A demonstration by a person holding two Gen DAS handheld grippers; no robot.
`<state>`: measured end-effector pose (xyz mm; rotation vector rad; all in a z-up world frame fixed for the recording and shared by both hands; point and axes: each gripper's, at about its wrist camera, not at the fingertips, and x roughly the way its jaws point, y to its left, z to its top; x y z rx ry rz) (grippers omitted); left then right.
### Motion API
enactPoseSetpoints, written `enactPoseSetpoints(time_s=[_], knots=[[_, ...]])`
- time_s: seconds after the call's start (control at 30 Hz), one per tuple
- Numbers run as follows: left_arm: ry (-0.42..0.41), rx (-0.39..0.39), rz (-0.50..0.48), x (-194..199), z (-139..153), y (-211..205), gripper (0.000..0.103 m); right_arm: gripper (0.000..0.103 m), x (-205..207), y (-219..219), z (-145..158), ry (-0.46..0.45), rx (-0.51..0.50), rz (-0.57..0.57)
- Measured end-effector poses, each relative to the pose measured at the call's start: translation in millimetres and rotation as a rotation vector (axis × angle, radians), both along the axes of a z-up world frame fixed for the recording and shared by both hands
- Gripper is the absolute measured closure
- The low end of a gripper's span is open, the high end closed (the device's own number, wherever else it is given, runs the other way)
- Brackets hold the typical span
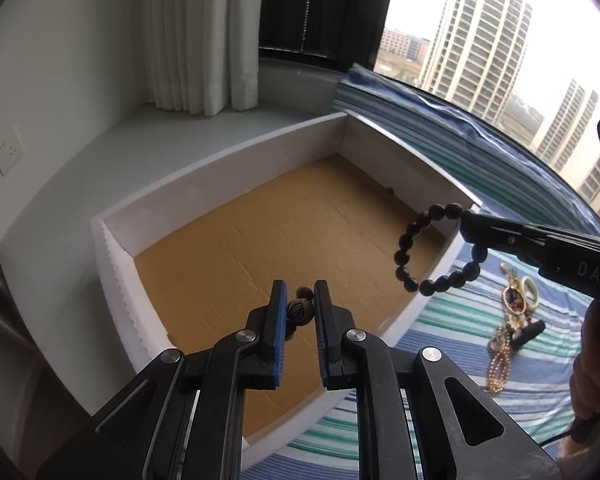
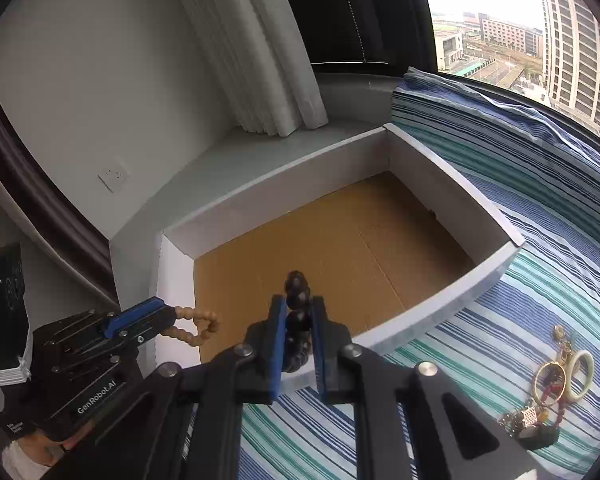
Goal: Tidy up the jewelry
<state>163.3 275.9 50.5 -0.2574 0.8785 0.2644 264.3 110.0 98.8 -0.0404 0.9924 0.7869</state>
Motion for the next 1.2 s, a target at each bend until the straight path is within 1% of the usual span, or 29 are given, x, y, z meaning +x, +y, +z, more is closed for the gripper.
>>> enactPoseSetpoints(time_s=[0.1, 0.17, 0.2, 0.23, 0.27, 0.3, 0.33, 0.37, 0.43, 0.57, 0.63, 0.67, 0.73, 0.77, 0.83, 0.9, 0.93, 1.03, 1.1, 1.2], knots=[[0.038, -0.006, 0.034, 5.2, -19.1, 12.9, 0.092, 0.091, 15.3, 25.7, -16.3, 0.019, -0.01, 0.018], [0.06, 0.006, 0.039, 6.5, -30.0, 14.5, 0.09, 0.09, 23.5, 38.8, -29.1, 0.029, -0.024, 0.028], [0.074, 0.015, 0.043, 5.9, -35.1, 14.1, 0.088, 0.089, 26.0, 42.2, -35.1, 0.032, -0.033, 0.028], [0.083, 0.022, 0.049, 5.3, -41.0, 15.5, 0.074, 0.088, 28.4, 43.9, -41.0, 0.029, -0.042, 0.019], [0.091, 0.03, 0.054, 3.9, -46.0, 16.8, 0.059, 0.083, 29.7, 43.0, -45.2, 0.018, -0.052, -0.001], [0.094, 0.043, 0.063, 1.0, -49.8, 17.5, 0.03, 0.063, 31.0, 40.8, -49.6, 0.011, -0.065, -0.025], [0.086, 0.063, 0.074, -3.2, -52.5, 18.8, 0.017, 0.055, 32.1, 36.7, -52.8, 0.009, -0.072, -0.051], [0.074, 0.087, 0.08, -8.4, -54.4, 18.8, 0.017, 0.052, 32.9, 30.9, -55.0, 0.005, -0.068, -0.074], [0.075, 0.13, 0.083, -16.6, -59.6, 19.5, 0.017, 0.052, 31.7, 17.0, -58.4, 0.002, -0.064, -0.1], [0.016, 0.155, 0.117, -28.6, -64.8, 29.1, 0.017, 0.052, 20.1, -10.5, -65.9, -0.003, -0.061, -0.12], [0.006, 0.181, 0.133, -28.6, -67.5, 31.4, 0.017, 0.052, 10.3, -26.1, -70.5, 0.002, -0.051, -0.132], [0.015, 0.188, 0.13, -27.1, -70.4, 31.0, 0.017, 0.052, 4.5, -34.2, -71.9, 0.007, -0.042, -0.137], [0.071, 0.202, 0.13, -18.8, -74.8, 29.3, 0.017, 0.052, -7.3, -50.0, -73.9, 0.015, -0.019, -0.147], [0.083, 0.228, 0.136, -16.7, -74.8, 26.5, 0.017, 0.052, -14.3, -58.2, -73.4, 0.013, -0.011, -0.155], [0.069, 0.287, 0.124, -15.5, -73.3, 18.5, 0.017, 0.052, -29.2, -75.2, -71.4, 0.003, 0.004, -0.17], [0.106, 0.358, 0.102, -12.2, -77.4, 9.2, 0.017, 0.052, -45.1, -91.9, -70.4, 0.002, 0.014, -0.191], [0.117, 0.375, 0.099, -11.3, -78.5, 7.2, 0.017, 0.052, -53.6, -101.2, -70.5, 0.002, 0.019, -0.201], [0.114, 0.367, 0.103, -18.3, -77.4, 2.1, 0.017, 0.052, -83.8, -128.1, -72.1, -0.02, 0.002, -0.229], [0.109, 0.377, 0.095, -27.3, -76.4, -5.2, 0.017, 0.052, -105.6, -147.3, -73.8, -0.045, -0.018, -0.247], [0.101, 0.381, 0.086, -45.1, -74.6, -19.1, 0.017, 0.052, -135.6, -178.2, -80.4, -0.08, -0.078, -0.282]])
